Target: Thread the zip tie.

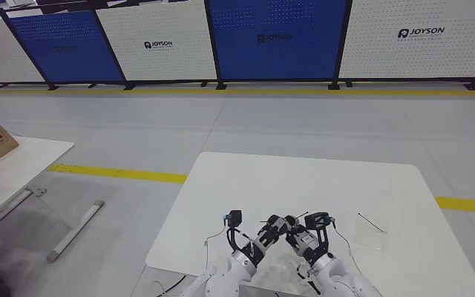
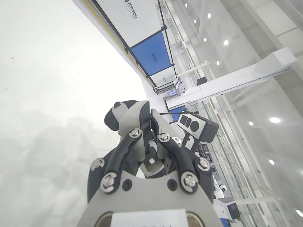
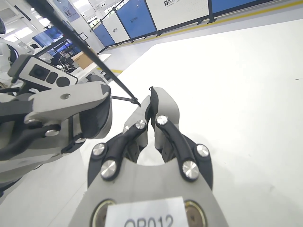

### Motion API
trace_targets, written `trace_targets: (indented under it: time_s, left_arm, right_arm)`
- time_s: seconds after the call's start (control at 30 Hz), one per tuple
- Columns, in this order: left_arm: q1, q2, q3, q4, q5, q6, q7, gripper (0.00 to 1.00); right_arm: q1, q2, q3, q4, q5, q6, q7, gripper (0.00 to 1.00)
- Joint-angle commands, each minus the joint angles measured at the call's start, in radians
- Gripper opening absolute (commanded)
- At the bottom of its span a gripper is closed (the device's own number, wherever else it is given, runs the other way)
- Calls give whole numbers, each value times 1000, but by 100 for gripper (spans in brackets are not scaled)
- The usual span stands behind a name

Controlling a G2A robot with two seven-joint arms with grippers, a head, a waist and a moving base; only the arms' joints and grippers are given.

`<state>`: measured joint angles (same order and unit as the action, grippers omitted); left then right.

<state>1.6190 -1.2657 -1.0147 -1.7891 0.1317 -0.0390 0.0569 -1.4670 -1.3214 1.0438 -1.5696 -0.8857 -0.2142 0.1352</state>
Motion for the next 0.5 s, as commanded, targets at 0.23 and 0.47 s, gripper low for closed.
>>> trace_targets:
  time_s: [0.23,0.47]
  left_arm:
    - [0,0,4,-4,5,6,-3,0]
    - [1,0,6,-5,14,10,-6,0]
  right_arm:
    - [-5,3,8,-9,1,-3,4,40]
    - [-3,3,7,-14,3,6,2,33]
